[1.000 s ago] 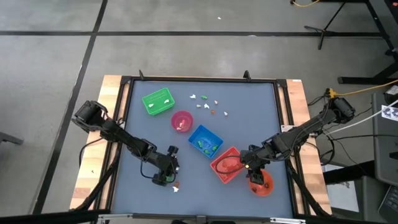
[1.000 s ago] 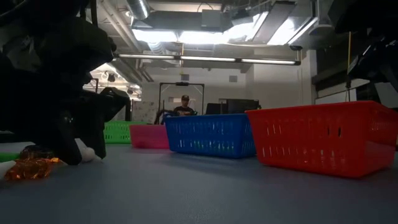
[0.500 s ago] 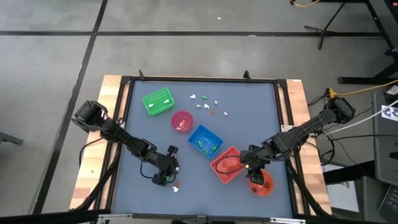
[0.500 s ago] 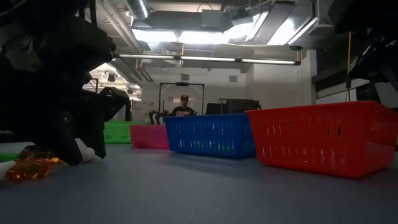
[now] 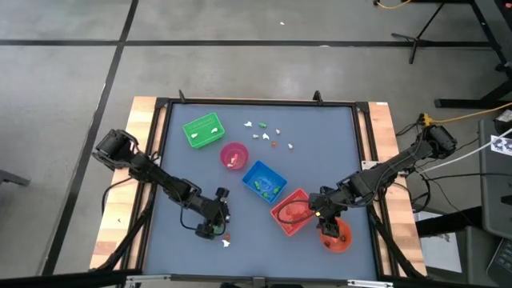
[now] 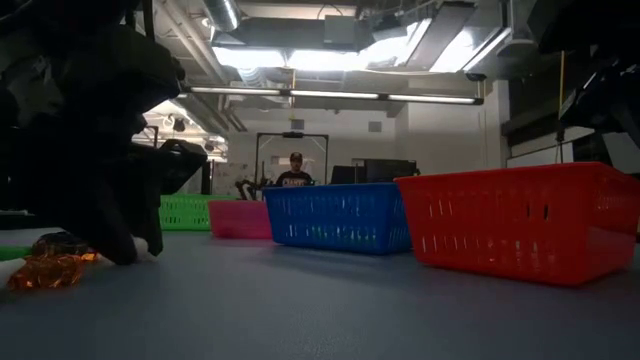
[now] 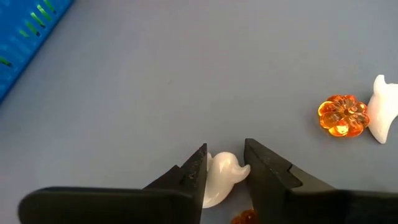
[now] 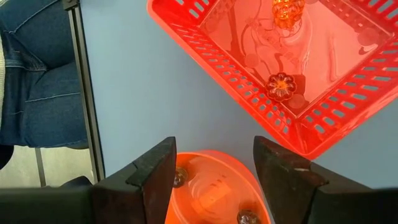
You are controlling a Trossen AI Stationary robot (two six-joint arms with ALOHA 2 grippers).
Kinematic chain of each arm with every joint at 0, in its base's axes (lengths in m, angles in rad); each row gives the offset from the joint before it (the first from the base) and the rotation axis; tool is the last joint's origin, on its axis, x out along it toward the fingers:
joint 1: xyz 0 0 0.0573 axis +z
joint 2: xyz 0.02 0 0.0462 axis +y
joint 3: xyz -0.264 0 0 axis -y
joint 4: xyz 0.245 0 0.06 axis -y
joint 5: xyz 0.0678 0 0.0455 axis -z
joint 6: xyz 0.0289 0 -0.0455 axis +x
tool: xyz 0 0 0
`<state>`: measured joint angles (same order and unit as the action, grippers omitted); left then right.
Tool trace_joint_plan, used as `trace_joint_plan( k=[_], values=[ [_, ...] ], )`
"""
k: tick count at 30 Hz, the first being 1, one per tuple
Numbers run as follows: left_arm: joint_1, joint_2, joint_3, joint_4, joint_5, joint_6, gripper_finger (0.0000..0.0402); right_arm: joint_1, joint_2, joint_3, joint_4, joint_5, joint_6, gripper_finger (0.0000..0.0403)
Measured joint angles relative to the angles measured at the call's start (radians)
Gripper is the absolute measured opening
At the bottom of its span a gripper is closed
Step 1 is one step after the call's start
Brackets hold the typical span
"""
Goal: Sort Halloween decoration
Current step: Put the white ghost toy into the green bin
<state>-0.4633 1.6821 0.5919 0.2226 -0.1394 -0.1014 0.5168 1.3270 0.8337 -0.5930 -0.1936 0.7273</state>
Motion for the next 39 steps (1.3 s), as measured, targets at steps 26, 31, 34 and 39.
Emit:
trace_joint_plan(
  k=[26,31,34,39],
  values=[
    [0.004,-0.073,-0.004,-0.018,-0.024,-0.003,0.0074,0.0,0.0,0.0,0.0,0.0,0.0,0.0214],
    [0.003,-0.114,-0.003,-0.018,-0.042,-0.014,0.0074,0.0,0.0,0.0,0.0,0.0,0.0,0.0214],
    [0.003,-0.142,-0.003,-0.047,-0.042,-0.073,0.0074,0.0,0.0,0.0,0.0,0.0,0.0,0.0214],
    [0.003,-0.153,-0.002,-0.091,0.002,-0.314,0.0074,0.0,0.0,0.0,0.0,0.0,0.0,0.0214]
  ],
)
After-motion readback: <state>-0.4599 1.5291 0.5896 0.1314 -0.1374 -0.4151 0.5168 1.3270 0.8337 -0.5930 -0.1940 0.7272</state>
